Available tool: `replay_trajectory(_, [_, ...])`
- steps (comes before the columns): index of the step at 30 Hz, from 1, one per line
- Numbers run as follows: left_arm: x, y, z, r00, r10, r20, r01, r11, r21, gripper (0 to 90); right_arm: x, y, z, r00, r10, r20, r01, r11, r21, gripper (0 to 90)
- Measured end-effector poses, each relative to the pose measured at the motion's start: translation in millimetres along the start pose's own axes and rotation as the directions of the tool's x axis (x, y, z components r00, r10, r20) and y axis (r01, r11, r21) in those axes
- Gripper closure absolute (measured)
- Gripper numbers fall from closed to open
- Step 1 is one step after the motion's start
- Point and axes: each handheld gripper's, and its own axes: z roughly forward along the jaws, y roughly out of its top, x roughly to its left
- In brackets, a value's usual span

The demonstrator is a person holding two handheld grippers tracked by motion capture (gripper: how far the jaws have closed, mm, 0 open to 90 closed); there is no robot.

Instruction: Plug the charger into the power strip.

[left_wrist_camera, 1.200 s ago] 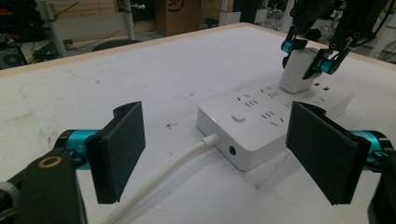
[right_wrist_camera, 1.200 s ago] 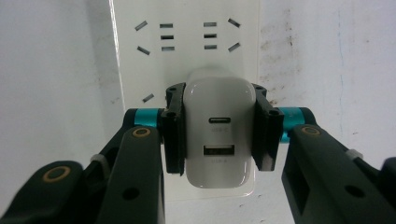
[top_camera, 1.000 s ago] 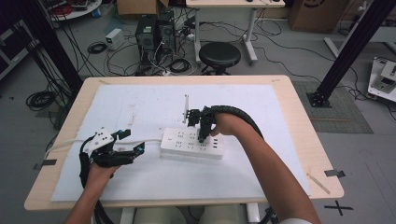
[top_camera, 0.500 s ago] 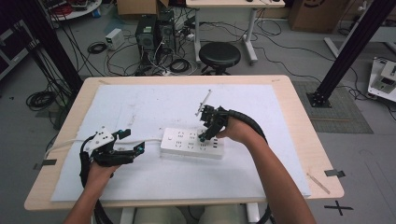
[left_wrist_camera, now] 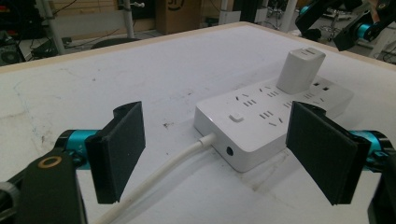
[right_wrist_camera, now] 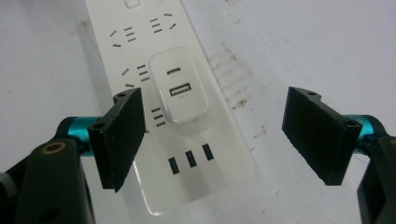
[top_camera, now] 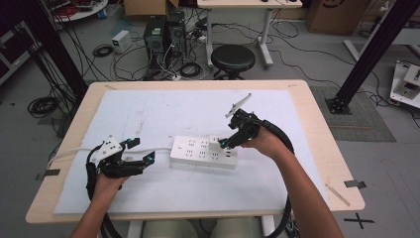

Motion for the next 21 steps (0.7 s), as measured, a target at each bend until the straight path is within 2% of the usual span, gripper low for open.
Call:
replay_trajectory(8, [-2.7, 1.8, 0.3, 1.0, 0.007, 0.0, -0.007, 1.0, -0.005, 19.8, -3.1, -17.9, -22.5, 0.9984, 0.05, 0.027, -0.048, 0.997, -0.057, 21.8])
replay_trajectory(9, [-3.7, 2.7, 0.4, 1.0, 0.009, 0.0, -0.009, 0.9999, -0.007, 19.8, -4.2, -27.4, -30.8, 0.9962, 0.076, 0.043, -0.073, 0.994, -0.076, 21.8])
replay_trajectory(11, [-4.2, 3.1, 0.4, 1.0, 0.01, 0.0, -0.01, 0.9999, -0.007, 19.8, -4.4, -30.3, -33.1, 0.9953, 0.084, 0.049, -0.08, 0.994, -0.079, 21.8])
replay_trajectory(17, [-4.6, 5.6, 0.2, 0.9999, 0.01, -0.002, -0.01, 0.9999, -0.011, 19.8, -1.6, -63.8, -49.1, 0.981, 0.161, 0.108, -0.147, 0.982, -0.122, 21.8])
replay_trajectory(19, [-4.2, 6.3, 0.3, 0.9999, 0.012, -0.004, -0.012, 0.9999, -0.01, 19.8, -1.8, -68.1, -51.2, 0.9789, 0.17, 0.113, -0.155, 0.979, -0.134, 21.8])
replay_trajectory(20, [-4.1, 6.9, 0.5, 0.9999, 0.011, -0.007, -0.011, 0.9998, -0.014, 19.8, -0.7, -77.1, -55.1, 0.9716, 0.201, 0.125, -0.18, 0.971, -0.157, 21.7])
replay_trajectory(21, [-3.7, 7.4, 0.6, 0.9999, 0.012, -0.008, -0.012, 0.9998, -0.013, 19.8, 0.1, -84.4, -57.8, 0.9679, 0.213, 0.134, -0.188, 0.967, -0.174, 21.7])
